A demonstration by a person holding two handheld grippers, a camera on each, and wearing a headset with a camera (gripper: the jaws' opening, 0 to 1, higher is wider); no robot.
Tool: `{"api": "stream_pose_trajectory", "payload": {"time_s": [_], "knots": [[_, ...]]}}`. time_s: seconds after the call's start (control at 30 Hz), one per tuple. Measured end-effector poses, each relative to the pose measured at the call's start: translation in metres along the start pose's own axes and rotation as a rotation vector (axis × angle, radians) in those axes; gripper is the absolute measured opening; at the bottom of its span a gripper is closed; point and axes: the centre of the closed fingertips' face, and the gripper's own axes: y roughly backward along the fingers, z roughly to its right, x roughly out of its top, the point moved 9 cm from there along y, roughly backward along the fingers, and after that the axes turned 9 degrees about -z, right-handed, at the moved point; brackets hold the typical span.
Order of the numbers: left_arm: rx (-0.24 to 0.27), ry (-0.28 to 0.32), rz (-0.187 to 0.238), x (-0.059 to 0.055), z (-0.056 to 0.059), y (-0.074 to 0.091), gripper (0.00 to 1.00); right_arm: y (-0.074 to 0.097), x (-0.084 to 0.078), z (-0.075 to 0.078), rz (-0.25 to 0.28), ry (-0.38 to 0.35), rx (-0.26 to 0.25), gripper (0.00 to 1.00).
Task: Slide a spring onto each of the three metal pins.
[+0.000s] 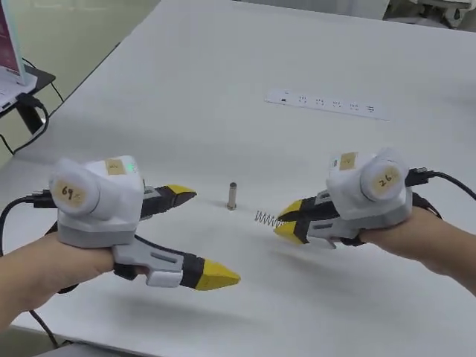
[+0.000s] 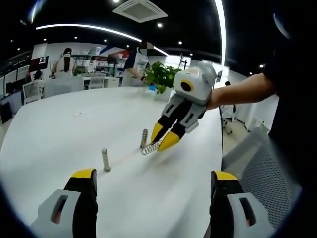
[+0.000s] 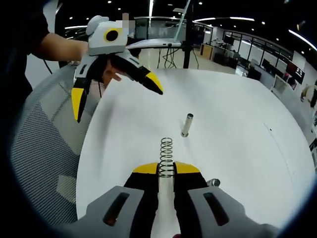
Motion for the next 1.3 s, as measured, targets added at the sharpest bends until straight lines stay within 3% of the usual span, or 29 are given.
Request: {"api": "stream_pose_trajectory", "payload": {"time_s": [0.6, 0.87, 1.13, 1.3], "knots": [[-0.087, -0.066, -0.005, 0.016, 0.012, -0.035, 0.81, 0.026, -0.015, -0.008, -0.006, 0.065, 0.041, 0.08], [-0.135, -0.091, 0.007, 0.025, 0.020, -0.050, 0.67, 0.033, -0.013, -0.014, -0.004, 0.100, 0.060, 0.08], [-0.167, -0.108, 0.027, 0.034, 0.021, -0.058, 0.45, 0.038, -0.011, -0.019, 0.006, 0.121, 0.082, 0.08], [-0.182, -0.120, 0.017, 0.033, 0.024, -0.064, 0.38, 0.041, -0.010, -0.021, 0.009, 0.132, 0.090, 0.08]]}}
